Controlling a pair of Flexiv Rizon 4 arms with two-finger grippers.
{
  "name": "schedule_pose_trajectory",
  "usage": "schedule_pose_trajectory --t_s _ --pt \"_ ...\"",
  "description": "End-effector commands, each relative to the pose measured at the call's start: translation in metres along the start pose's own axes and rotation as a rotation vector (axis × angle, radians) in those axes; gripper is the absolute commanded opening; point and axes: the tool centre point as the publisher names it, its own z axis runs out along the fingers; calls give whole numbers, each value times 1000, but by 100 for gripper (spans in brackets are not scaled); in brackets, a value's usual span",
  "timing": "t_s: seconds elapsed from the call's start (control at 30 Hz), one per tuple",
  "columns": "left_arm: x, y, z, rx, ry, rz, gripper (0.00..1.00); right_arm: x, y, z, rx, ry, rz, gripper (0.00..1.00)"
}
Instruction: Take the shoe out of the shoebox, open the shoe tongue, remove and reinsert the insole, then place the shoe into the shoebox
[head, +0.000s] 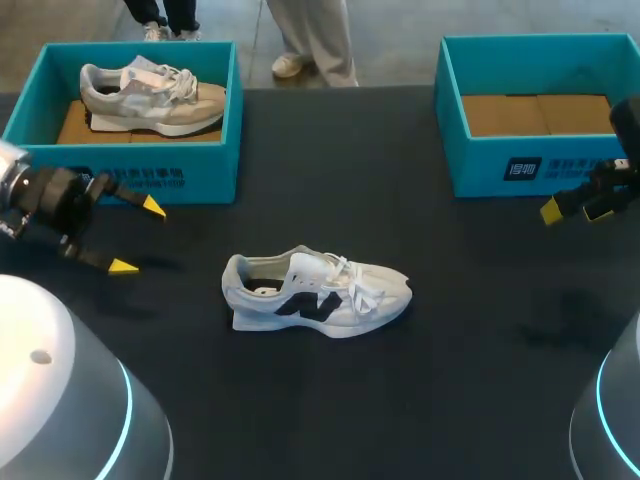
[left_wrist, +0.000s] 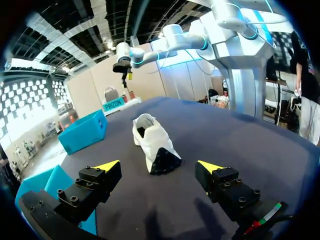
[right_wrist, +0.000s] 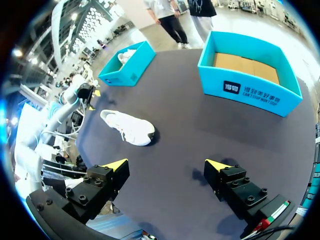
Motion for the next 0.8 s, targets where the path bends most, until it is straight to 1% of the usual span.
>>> schedule_pose_trajectory --t_s 0.03,0.8 --pt "10 -2 4 3 -66 -25 100 0 0 1 1 -1 1 100" --pt "12 -2 5 11 -70 -31 100 0 0 1 1 -1 1 100"
